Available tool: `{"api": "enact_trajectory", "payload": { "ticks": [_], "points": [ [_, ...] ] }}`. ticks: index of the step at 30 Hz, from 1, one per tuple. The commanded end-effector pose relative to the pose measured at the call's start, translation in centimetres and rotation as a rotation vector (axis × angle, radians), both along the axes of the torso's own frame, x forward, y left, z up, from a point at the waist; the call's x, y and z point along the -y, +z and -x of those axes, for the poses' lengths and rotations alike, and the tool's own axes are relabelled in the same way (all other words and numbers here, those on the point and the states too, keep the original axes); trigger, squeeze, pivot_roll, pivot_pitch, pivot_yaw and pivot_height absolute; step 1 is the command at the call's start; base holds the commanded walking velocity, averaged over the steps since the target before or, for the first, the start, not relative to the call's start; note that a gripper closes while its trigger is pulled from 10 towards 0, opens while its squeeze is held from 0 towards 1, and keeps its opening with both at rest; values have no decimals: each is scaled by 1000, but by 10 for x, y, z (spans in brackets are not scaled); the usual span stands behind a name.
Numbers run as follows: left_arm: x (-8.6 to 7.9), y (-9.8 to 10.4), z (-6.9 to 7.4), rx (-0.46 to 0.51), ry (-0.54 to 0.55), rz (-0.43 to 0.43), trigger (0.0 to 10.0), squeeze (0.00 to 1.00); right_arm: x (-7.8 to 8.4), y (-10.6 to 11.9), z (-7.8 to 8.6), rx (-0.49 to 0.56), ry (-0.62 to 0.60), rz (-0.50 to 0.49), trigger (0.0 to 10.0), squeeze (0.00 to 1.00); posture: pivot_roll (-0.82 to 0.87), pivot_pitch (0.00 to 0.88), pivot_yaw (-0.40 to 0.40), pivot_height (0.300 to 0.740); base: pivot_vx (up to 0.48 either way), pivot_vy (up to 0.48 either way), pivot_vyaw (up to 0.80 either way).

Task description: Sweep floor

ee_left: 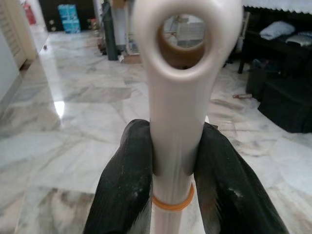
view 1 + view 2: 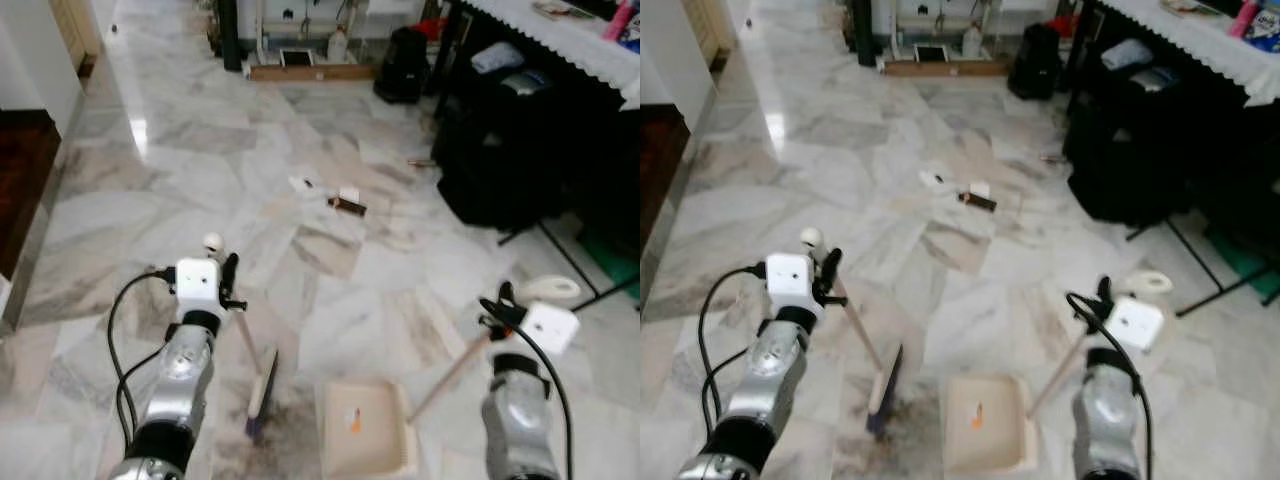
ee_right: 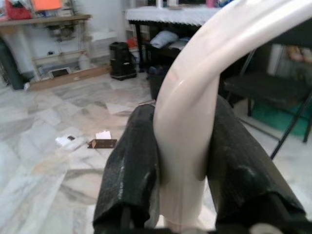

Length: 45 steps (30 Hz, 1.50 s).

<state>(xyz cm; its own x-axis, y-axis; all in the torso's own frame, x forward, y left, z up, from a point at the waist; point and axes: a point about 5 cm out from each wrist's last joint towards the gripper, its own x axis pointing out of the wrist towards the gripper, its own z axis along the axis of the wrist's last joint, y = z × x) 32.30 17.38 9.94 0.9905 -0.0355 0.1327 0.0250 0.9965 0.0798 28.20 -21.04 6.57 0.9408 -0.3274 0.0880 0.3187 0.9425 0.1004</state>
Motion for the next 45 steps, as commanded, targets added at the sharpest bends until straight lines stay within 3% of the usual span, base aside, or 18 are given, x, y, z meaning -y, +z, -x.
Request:
{"api": "enact_trajectory", "payload": {
  "ticks": [1, 45],
  "points": [
    [7, 11, -4, 47, -25, 0, 10000, 0, 10, 9, 0, 40, -33, 13, 10000, 0, 145, 75, -59, 740, 304, 0, 0],
    [10, 8, -1, 38, -60, -17, 10000, 0, 12, 11, 1, 46, -28, 41, 10000, 0, 134, 14, -59, 740, 304, 0, 0]
  ]
}}
